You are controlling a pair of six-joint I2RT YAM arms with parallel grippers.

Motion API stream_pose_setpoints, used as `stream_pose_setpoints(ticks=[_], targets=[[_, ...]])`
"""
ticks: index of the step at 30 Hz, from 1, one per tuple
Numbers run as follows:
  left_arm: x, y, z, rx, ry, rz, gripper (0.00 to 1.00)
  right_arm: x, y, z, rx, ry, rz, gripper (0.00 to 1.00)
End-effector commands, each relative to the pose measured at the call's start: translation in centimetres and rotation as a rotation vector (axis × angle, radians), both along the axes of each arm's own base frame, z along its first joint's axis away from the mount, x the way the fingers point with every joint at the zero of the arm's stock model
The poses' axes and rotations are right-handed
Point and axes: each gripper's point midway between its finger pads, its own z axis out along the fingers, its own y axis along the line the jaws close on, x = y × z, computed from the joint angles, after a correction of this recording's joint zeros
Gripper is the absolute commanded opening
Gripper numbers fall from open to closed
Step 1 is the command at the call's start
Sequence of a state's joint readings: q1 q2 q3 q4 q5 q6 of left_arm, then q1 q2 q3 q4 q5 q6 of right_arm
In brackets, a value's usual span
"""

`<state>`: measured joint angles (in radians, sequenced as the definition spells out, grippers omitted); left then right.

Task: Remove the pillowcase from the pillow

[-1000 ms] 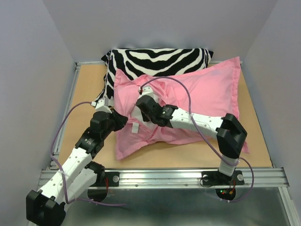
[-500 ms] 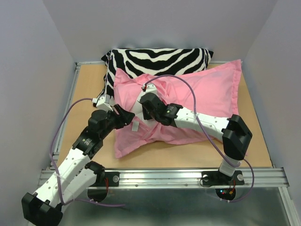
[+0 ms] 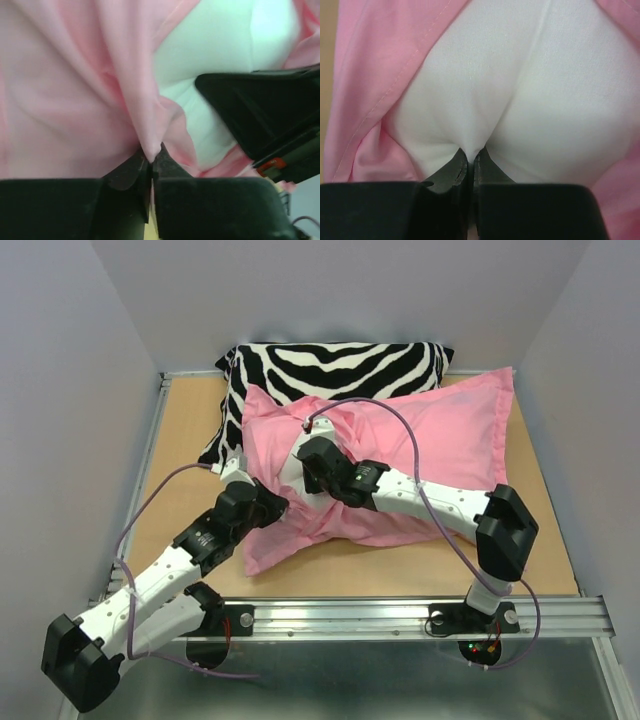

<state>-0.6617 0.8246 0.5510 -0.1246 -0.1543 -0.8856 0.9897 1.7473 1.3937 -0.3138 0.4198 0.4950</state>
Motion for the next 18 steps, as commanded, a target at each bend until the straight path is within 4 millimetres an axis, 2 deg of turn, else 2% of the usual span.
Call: stream_pose_setpoints(ticks=[1, 2, 5, 6, 8, 9, 12, 13, 18], targets=[[-0.7, 1.3, 0.2, -0.067, -0.022, 0.073, 0.03, 1.7, -1.1, 5.9, 0.067, -0.131, -0.09, 0.01], [-1.1, 1.5, -0.3, -0.071, -0.01, 0.076, 0.0, 2.6, -1.3, 8.0, 0.084, -0.164, -0.113, 0.0], [-2.0, 2.0, -0.9, -0.069, 0.004, 0.075, 0.0, 3.8, -2.6, 11.4, 0.081, -0.216, -0.164, 0.01], [-2.2, 2.2, -1.4, -0.066, 0.017, 0.079, 0.0, 4.4, -2.7, 14.1, 0.107, -0.254, -0.177, 0.01], [-2.6, 2.6, -2.2, -0.055, 0.037, 0.088, 0.0, 5.1, -3.7, 16.5, 0.083, -0.3, -0.214, 0.01], [-2.8, 2.9, -2.6, -0.054, 0.045, 0.098, 0.0, 5.5, -4.1, 19.1, 0.1, -0.33, -0.234, 0.01], [-3.4, 3.6, -3.8, -0.051, 0.065, 0.12, 0.0, 6.1, -6.0, 22.4, 0.089, -0.384, -0.287, 0.01], [-3.6, 3.7, -3.6, -0.069, 0.059, 0.129, 0.0, 6.3, -7.2, 24.2, 0.1, -0.407, -0.32, 0.0], [-4.2, 4.5, -4.2, -0.085, 0.071, 0.158, 0.0, 6.6, -11.5, 28.1, 0.104, -0.462, -0.397, 0.0]])
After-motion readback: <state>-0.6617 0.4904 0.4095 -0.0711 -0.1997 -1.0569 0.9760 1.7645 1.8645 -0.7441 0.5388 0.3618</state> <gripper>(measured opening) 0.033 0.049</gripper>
